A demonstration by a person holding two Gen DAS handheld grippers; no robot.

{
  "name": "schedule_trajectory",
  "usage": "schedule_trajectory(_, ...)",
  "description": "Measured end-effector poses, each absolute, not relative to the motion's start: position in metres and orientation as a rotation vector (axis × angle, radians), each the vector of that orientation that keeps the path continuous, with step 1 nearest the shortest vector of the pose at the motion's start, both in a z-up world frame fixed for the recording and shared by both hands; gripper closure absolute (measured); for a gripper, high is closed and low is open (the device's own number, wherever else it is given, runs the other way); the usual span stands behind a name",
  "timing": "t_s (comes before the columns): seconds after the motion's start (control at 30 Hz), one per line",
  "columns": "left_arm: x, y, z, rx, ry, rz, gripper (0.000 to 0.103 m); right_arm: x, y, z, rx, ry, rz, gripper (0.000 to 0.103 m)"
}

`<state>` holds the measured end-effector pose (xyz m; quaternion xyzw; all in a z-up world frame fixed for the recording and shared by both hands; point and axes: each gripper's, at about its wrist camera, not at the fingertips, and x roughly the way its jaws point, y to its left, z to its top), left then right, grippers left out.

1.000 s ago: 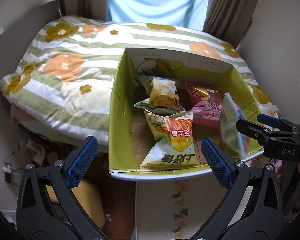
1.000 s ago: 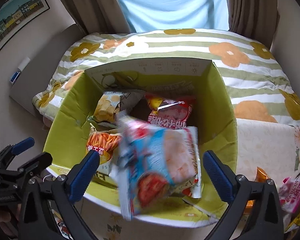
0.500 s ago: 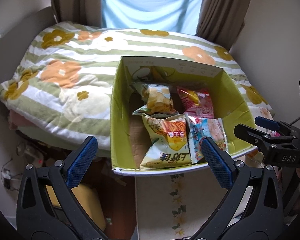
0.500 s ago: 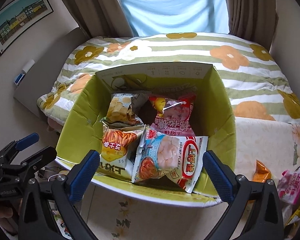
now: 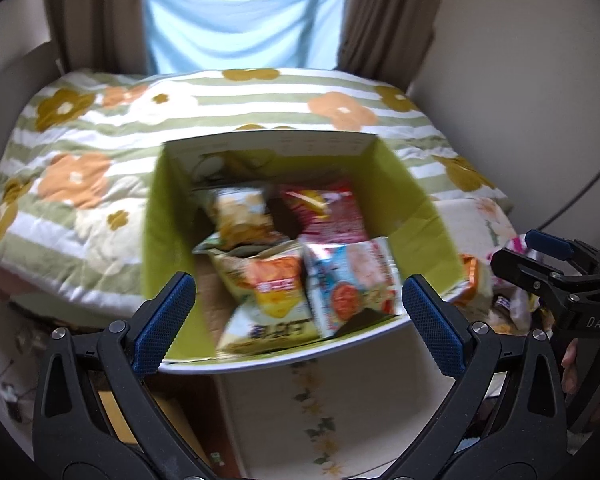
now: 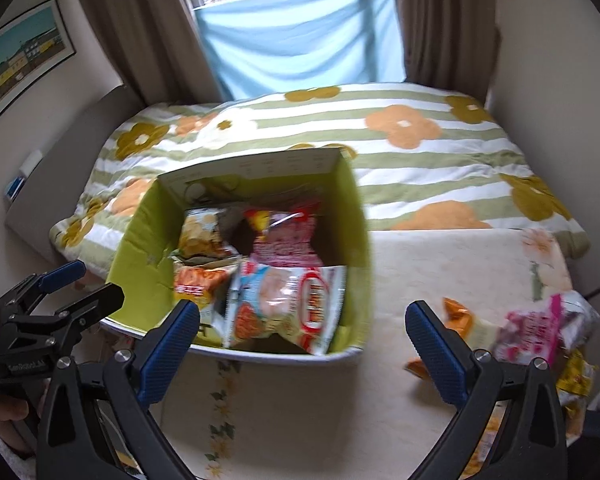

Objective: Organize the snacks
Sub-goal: 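Grasp orange-and-cream bag with left tool while right tool grasps pink Oishi bag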

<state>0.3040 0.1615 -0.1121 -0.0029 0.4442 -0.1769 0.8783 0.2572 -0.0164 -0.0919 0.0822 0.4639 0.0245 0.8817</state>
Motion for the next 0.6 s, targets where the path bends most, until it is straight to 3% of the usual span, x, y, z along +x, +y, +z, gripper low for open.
schedule_trajectory(0.6, 0.262, -0.018, -0.109, 0.023, 0.929, -0.442, 0.001, 0.203, -0.186, -0.071, 0.057, 0.9, 0.016, 0.0)
